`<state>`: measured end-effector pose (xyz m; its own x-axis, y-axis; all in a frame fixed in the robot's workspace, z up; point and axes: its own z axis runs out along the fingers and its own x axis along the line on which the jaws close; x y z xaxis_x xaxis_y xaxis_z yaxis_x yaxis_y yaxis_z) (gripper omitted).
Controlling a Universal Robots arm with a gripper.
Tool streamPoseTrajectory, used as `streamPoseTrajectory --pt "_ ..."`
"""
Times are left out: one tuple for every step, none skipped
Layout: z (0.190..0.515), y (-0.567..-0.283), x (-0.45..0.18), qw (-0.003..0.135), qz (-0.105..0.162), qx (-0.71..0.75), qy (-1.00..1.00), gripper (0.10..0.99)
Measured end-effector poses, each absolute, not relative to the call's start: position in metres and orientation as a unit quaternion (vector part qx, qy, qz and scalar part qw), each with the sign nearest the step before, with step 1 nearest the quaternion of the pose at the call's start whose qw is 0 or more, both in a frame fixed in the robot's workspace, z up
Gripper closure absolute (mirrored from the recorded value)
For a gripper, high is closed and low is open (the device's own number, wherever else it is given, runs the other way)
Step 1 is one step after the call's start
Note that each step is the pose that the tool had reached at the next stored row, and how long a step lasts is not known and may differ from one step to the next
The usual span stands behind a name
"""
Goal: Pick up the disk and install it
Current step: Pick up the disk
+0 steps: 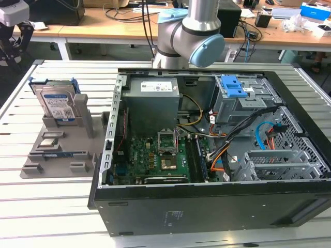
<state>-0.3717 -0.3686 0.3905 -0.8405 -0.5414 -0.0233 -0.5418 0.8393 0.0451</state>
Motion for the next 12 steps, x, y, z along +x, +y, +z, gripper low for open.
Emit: streamPoseTrajectory --pt "0.3906 -0.3686 -0.3717 0.005 0.025 -0.290 0.957 0.980" --pt "0.3905 -0.3686 -0.3717 0.004 0.025 -0.302 0.953 0.980" --pt "0.3905 -0.3686 -0.3717 0.004 0.025 -0.310 0.951 0.980" --pt "0.3905 -0.3686 -0.3717 0.004 0.025 -0.315 0.949 0.980" --pt "0.3905 -0.3686 -0.3717 0.004 0.025 -0.324 0.946 0.980" --pt "0.3905 -0.3686 -0.3717 0.004 0.025 -0.332 0.943 0.980" --pt "0.3905 -0.3686 -0.3717 0.003 0.025 -0.338 0.941 0.980" --pt "0.3905 -0.3686 -0.3717 0.003 0.025 -0.344 0.939 0.980" --pt "0.3905 -0.3686 -0.3717 0.003 0.025 -0.349 0.937 0.980" --pt "0.3905 -0.3686 -0.3717 0.003 0.025 -0.357 0.934 0.980" --pt "0.3905 -0.3686 -0.3717 0.003 0.025 -0.368 0.930 0.980" --pt "0.3905 -0.3686 -0.3717 0.002 0.025 -0.381 0.924 0.980"
